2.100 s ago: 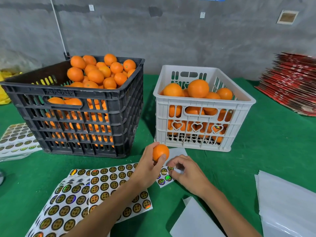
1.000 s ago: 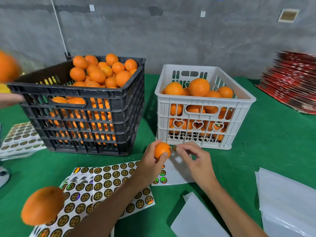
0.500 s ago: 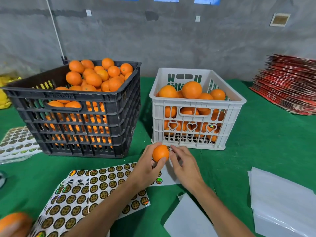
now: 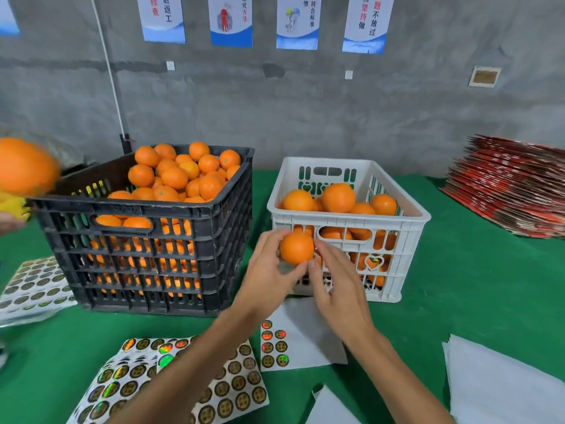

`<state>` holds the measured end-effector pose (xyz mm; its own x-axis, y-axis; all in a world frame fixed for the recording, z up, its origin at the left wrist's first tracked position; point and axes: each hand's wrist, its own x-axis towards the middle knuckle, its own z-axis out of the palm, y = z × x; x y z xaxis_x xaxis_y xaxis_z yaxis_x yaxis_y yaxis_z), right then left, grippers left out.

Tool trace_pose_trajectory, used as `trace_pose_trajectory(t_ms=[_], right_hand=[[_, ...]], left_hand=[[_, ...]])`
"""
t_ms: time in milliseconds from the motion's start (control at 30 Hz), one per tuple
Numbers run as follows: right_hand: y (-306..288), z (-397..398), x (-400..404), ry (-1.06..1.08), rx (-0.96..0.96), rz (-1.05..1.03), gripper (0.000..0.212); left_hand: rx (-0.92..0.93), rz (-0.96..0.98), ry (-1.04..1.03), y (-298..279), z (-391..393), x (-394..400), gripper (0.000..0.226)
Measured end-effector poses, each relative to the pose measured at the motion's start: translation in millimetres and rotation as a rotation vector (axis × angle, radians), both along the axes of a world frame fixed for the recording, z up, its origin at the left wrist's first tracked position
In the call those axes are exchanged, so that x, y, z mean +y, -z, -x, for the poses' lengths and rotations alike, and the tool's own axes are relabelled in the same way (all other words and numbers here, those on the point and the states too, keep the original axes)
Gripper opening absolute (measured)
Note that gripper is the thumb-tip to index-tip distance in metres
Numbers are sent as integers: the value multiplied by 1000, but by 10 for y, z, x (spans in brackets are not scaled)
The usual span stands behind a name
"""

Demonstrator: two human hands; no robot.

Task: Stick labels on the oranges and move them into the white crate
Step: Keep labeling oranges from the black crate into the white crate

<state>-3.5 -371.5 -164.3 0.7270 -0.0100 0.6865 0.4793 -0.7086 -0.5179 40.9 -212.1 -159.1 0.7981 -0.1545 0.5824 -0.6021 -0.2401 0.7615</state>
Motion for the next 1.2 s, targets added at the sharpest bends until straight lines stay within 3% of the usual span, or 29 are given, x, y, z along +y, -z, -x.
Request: trace_pose_trajectory(t_ms=[167, 333, 533, 633, 733, 800, 867, 967, 1000, 1100, 1200], right_hand=[[-868, -372, -70, 134, -102, -27, 40], [-1265, -614, 38, 248, -77, 40, 46], [-1331, -706, 518, 88, -52, 3, 47], [-1243, -683, 822, -25, -26, -13, 45], [-972, -531, 1000, -133, -69, -94, 34], [-650, -394, 1053, -191, -77, -106, 28], [-323, -295, 1086, -218, 8, -69, 27], [58, -211, 1082, -216, 151, -41, 28], [132, -198, 1073, -212, 171, -39, 29], [261, -174, 1040, -205, 221, -64, 29], [326, -167, 1012, -198, 259, -117, 28]], left_hand=[[-185, -71, -74, -950, -448, -322, 63], [-140, -381, -136, -1450, -794, -477, 70], [-200, -603, -452, -1718, -831, 345, 41], [-135, -494, -465, -1760, -623, 930, 28], [-176, -252, -375, -1421, -50, 1328, 12], [-126, -211, -326, -950, 368, 1480, 19], [-31, -356, -355, -413, 608, 1574, 23], [106, -678, -594, 300, 627, 1765, 15], [210, -733, -671, 469, 616, 1825, 27], [386, -752, -661, 708, 574, 1954, 55], [379, -683, -606, 678, 510, 1959, 56]])
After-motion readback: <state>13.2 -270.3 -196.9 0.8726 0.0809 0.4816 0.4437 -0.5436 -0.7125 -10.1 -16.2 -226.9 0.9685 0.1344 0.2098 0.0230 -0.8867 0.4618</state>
